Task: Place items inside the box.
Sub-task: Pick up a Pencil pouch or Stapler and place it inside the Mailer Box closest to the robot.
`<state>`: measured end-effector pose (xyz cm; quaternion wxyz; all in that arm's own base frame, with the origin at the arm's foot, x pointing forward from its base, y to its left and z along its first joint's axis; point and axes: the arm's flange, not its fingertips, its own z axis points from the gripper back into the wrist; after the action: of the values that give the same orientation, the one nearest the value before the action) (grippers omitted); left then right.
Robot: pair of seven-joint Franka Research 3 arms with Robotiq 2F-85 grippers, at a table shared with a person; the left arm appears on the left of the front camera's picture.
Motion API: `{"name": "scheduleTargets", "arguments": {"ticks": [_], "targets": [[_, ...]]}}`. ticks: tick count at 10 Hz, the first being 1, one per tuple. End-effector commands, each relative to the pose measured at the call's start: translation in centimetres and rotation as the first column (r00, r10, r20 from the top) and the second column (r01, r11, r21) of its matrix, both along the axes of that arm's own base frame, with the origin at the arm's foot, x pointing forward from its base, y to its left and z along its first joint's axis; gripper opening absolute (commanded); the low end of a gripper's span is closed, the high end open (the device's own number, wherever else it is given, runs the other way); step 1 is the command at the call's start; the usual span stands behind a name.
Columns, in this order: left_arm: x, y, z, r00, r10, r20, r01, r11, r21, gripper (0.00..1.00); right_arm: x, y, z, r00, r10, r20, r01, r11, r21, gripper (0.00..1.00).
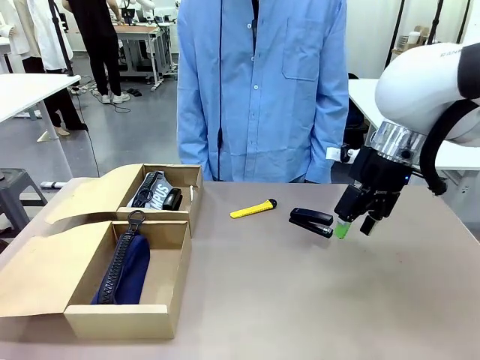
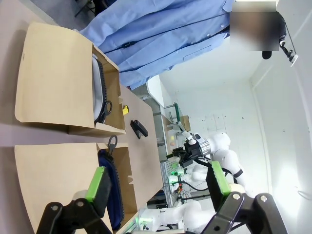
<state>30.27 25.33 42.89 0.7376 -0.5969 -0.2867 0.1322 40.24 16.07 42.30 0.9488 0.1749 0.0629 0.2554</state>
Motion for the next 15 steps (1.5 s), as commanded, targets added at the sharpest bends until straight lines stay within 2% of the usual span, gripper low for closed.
{"name": "scheduleTargets", "arguments": {"ticks": [1, 2, 3, 4, 5, 6, 8, 9, 10, 11, 12, 13, 14, 15], "targets": [[-0.1, -0.2, 0.1, 1.000, -0.003, 0.026, 0.003, 1.000, -0.001, 1.00, 0.2, -0.1, -0.3, 1.000, 0.000, -0.003, 0.000, 1.000, -0.001, 1.00], [-0.1, -0.2, 0.1, 1.000, -0.003, 0.026, 0.003, 1.000, -0.001, 1.00, -0.9, 1.9, 0.4, 0.997, -0.080, 0.019, 0.082, 0.986, -0.148, 1.00], [-0.1, -0.2, 0.1, 1.000, -0.003, 0.026, 0.003, 1.000, -0.001, 1.00, 0.9, 3.7, -0.4, 0.993, -0.087, 0.085, 0.103, 0.972, -0.212, 1.00], [-0.1, -0.2, 0.1, 1.000, -0.003, 0.026, 0.003, 1.000, -0.001, 1.00, 2.9, 4.6, -1.4, 0.973, -0.229, 0.011, 0.225, 0.946, -0.231, 1.00], [-0.1, -0.2, 0.1, 1.000, -0.003, 0.026, 0.003, 1.000, -0.001, 1.00, 4.6, 5.4, -2.1, 0.947, -0.321, -0.021, 0.303, 0.913, -0.273, 1.00], [-0.1, -0.2, 0.1, 1.000, -0.003, 0.026, 0.003, 1.000, -0.001, 1.00, 6.0, 5.7, -2.6, 0.928, -0.371, -0.026, 0.344, 0.885, -0.314, 1.00], [-0.1, -0.2, 0.1, 1.000, -0.003, 0.026, 0.003, 1.000, -0.001, 1.00, 8.2, 5.5, -3.0, 0.901, -0.432, 0.033, 0.425, 0.865, -0.268, 1.00], [-0.1, -0.2, 0.1, 1.000, -0.003, 0.026, 0.003, 1.000, -0.001, 1.00, 8.3, 5.3, -3.2, 0.978, -0.206, 0.005, 0.205, 0.966, -0.156, 1.00], [-0.1, -0.2, 0.1, 1.000, -0.003, 0.026, 0.003, 1.000, -0.001, 1.00, 6.7, 3.9, -2.2, 0.972, 0.232, -0.049, -0.232, 0.973, -0.011, 1.00], [-0.1, -0.2, 0.1, 1.000, -0.003, 0.026, 0.003, 1.000, -0.001, 1.00, 3.4, -0.5, 0.3, 0.951, 0.309, 0.007, -0.308, 0.948, 0.074, 1.00], [-0.1, -0.2, 0.1, 1.000, -0.003, 0.026, 0.003, 1.000, -0.001, 1.00, -0.1, -6.2, 2.7, 0.966, 0.230, 0.121, -0.245, 0.960, 0.135, 1.00], [-0.1, -0.2, 0.1, 1.000, -0.003, 0.026, 0.003, 1.000, -0.001, 1.00, -3.6, -12.2, 4.4, 0.945, 0.239, 0.224, -0.301, 0.903, 0.307, 1.00], [-0.1, -0.2, 0.1, 1.000, -0.003, 0.026, 0.003, 1.000, -0.001, 1.00, -6.2, -17.9, 4.7, 0.936, 0.153, 0.316, -0.291, 0.842, 0.454, 1.00], [-0.1, -0.2, 0.1, 1.000, -0.003, 0.026, 0.003, 1.000, -0.001, 1.00, -8.7, -22.0, 3.9, 0.892, 0.071, 0.447, -0.333, 0.771, 0.543, 1.00]]}}
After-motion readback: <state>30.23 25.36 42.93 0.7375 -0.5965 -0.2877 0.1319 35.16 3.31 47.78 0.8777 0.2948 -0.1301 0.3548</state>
